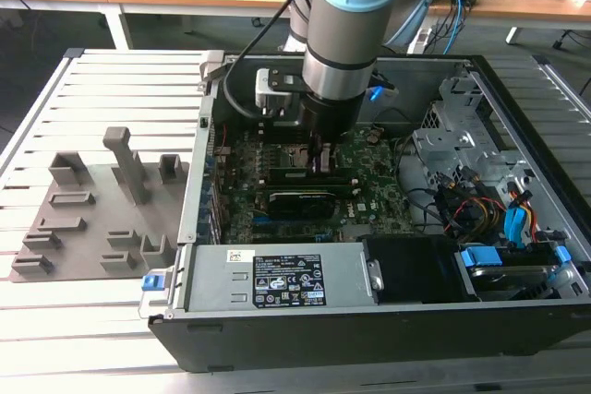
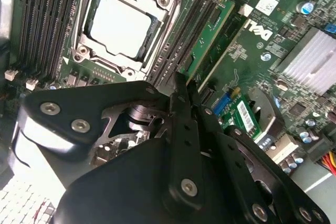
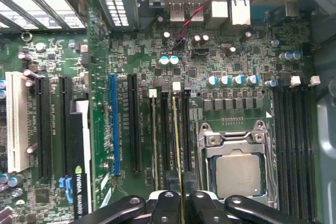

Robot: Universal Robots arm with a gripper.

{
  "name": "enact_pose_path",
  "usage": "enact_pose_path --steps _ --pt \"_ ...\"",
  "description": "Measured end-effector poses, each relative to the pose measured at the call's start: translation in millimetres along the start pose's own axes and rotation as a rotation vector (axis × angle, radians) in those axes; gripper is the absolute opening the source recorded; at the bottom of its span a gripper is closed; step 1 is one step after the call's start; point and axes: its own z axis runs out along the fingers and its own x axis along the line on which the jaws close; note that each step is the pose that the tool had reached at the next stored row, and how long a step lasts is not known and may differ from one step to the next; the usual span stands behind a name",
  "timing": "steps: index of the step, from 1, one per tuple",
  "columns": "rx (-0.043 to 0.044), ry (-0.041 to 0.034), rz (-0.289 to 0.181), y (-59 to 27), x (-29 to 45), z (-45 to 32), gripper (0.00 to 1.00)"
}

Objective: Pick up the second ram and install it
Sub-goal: 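Insert the second ram into the second slot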

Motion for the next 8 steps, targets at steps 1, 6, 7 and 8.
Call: enact_pose_path --steps 1,6,7,8 --pt "0.0000 0.0000 0.000 -0.1 -0.1 1.3 0.14" --pt "-0.0001 0.0002 0.000 0.1 0.2 7.2 0.14" --pt "0.0001 -0.0001 0.000 0.2 0.1 7.4 0.14" --pt "0.0004 -0.0001 0.000 0.8 0.1 7.4 0.14"
